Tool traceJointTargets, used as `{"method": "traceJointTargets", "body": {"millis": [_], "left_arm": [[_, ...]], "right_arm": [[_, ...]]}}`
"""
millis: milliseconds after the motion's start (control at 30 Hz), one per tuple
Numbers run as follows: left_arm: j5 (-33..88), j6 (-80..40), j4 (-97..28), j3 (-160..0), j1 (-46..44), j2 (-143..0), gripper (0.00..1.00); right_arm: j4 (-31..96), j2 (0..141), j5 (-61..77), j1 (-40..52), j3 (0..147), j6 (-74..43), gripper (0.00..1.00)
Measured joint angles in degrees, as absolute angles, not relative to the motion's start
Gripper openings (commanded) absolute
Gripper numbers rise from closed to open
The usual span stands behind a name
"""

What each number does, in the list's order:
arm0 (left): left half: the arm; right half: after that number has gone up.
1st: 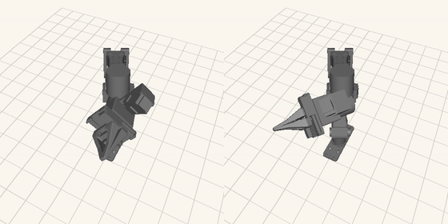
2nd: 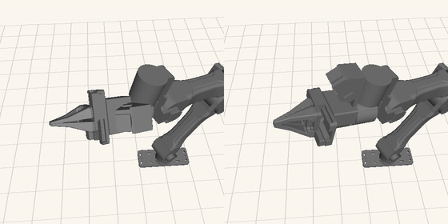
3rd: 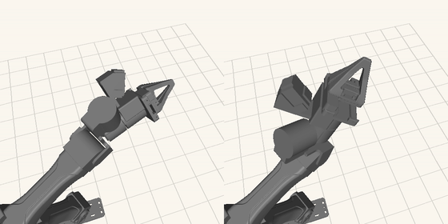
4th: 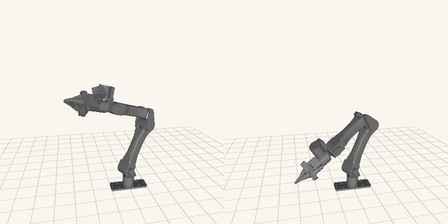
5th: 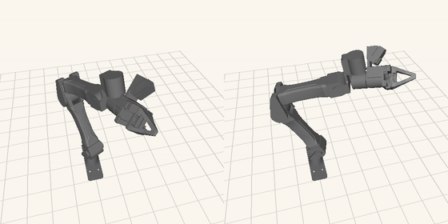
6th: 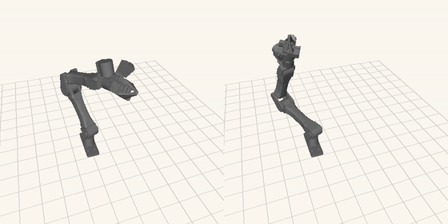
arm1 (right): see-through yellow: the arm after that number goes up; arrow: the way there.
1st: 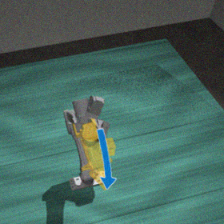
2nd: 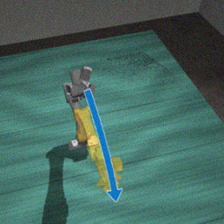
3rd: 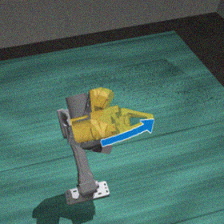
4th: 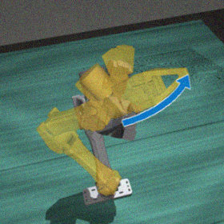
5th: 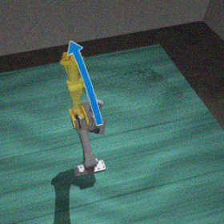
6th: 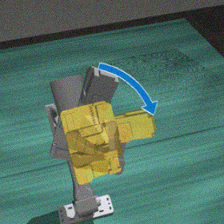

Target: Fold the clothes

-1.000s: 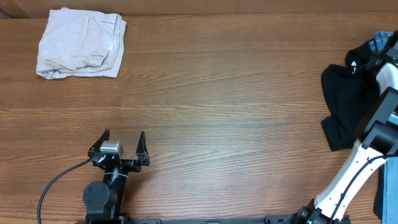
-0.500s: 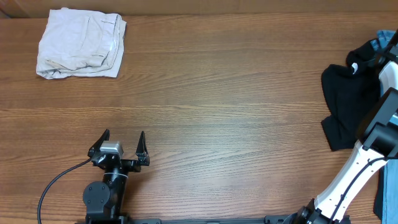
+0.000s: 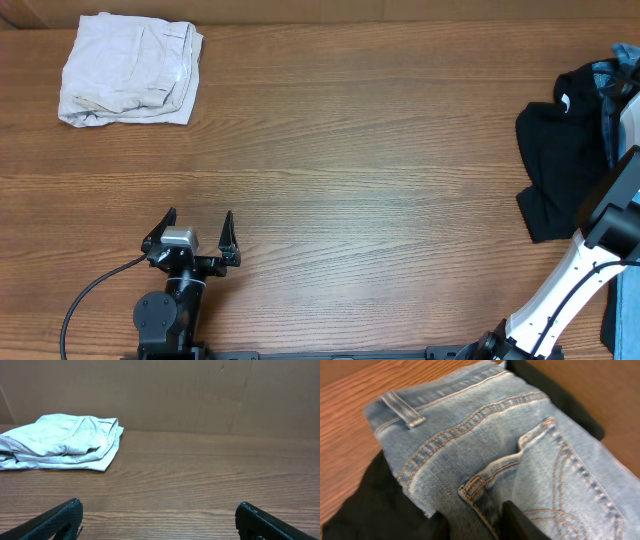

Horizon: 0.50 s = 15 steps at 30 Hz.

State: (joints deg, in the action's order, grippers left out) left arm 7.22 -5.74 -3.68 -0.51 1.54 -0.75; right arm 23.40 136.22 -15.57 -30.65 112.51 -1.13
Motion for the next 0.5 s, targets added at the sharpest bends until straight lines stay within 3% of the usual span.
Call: {"method": "traceJointTargets", "body": {"millis": [500], "left_arm": [[7.2, -5.7, -3.7, -0.5, 1.5, -0.8, 1.0]], "right_arm": [[23.6, 136.2, -9.6, -30.7, 112.5, 2.4, 0.58]]}}
